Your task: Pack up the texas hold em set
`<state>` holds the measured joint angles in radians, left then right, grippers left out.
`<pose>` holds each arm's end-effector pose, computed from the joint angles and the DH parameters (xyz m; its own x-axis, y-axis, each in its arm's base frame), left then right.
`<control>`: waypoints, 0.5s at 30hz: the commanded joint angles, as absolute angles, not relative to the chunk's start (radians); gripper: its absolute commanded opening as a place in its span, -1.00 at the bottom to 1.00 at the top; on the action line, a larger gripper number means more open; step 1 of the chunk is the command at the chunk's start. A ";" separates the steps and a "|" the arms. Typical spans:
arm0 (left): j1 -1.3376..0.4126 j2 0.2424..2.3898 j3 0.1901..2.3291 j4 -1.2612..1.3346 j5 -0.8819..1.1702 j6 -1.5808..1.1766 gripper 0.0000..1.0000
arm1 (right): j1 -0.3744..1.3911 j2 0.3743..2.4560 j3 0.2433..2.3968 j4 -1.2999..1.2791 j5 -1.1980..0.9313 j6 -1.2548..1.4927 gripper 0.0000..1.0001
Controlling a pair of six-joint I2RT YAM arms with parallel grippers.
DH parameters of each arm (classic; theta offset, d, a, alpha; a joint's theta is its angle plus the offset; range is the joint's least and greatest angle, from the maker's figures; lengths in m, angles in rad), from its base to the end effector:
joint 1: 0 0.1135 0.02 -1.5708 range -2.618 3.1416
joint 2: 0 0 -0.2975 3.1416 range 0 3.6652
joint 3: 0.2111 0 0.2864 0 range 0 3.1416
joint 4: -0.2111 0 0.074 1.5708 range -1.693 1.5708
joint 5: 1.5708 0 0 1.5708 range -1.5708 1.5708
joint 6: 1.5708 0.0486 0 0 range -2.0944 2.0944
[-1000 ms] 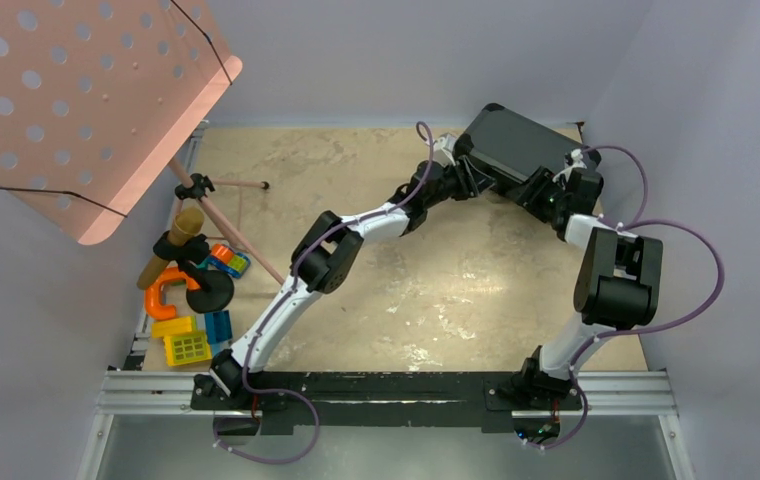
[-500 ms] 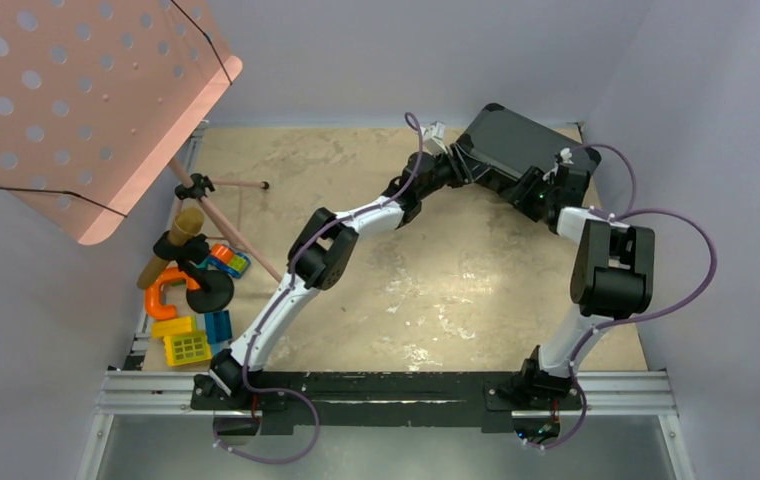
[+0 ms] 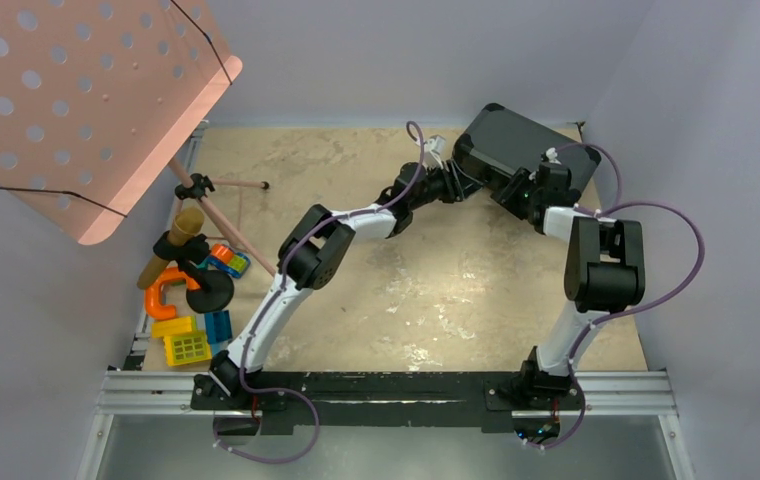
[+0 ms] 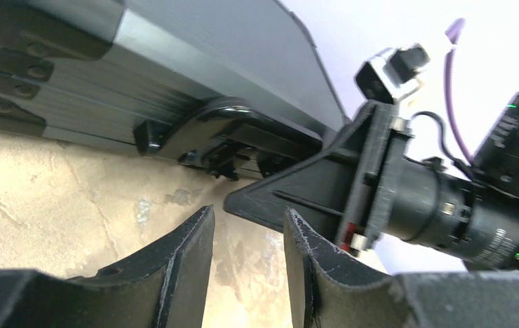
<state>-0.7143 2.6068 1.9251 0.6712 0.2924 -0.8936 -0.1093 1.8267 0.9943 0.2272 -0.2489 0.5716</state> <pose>0.4833 -0.4375 0.1340 -0.6636 -0.4124 -0.6242 0.5233 0.3404 -0.7812 0.4265 -0.0348 0.1657 -0.5274 0.5853 -0.6158 0.2255 0.7953 0.5628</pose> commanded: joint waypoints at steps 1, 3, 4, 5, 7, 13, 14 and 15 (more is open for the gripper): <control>-0.710 2.444 1.823 0.840 0.325 -0.824 -0.09 | -0.100 1.825 1.041 0.378 -0.171 0.552 -0.16; -0.710 2.415 1.770 0.869 0.327 -0.810 -0.10 | -0.100 1.820 1.031 0.407 -0.165 0.555 -0.23; -0.710 2.402 1.743 0.877 0.328 -0.805 -0.10 | -0.100 1.818 1.027 0.418 -0.162 0.556 -0.27; -0.708 2.391 1.723 0.885 0.328 -0.803 -0.10 | -0.100 1.818 1.025 0.428 -0.156 0.559 -0.30; -0.704 2.371 1.691 0.900 0.331 -0.801 -0.10 | -0.099 1.818 1.025 0.439 -0.140 0.566 -0.35; -0.688 2.327 1.608 0.956 0.338 -0.808 -0.11 | -0.098 1.817 1.010 0.534 -0.116 0.579 -0.39; -0.687 2.324 1.600 0.958 0.341 -0.809 -0.12 | -0.098 1.816 1.008 0.547 -0.112 0.578 -0.41; -0.685 2.322 1.593 0.961 0.344 -0.809 -0.12 | -0.098 1.812 1.002 0.567 -0.108 0.579 -0.43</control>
<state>-0.7021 2.3856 1.6260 0.8665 0.3244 -0.8413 -0.0925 1.8297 0.9730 0.2817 -0.1650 0.5922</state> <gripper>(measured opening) 0.447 0.303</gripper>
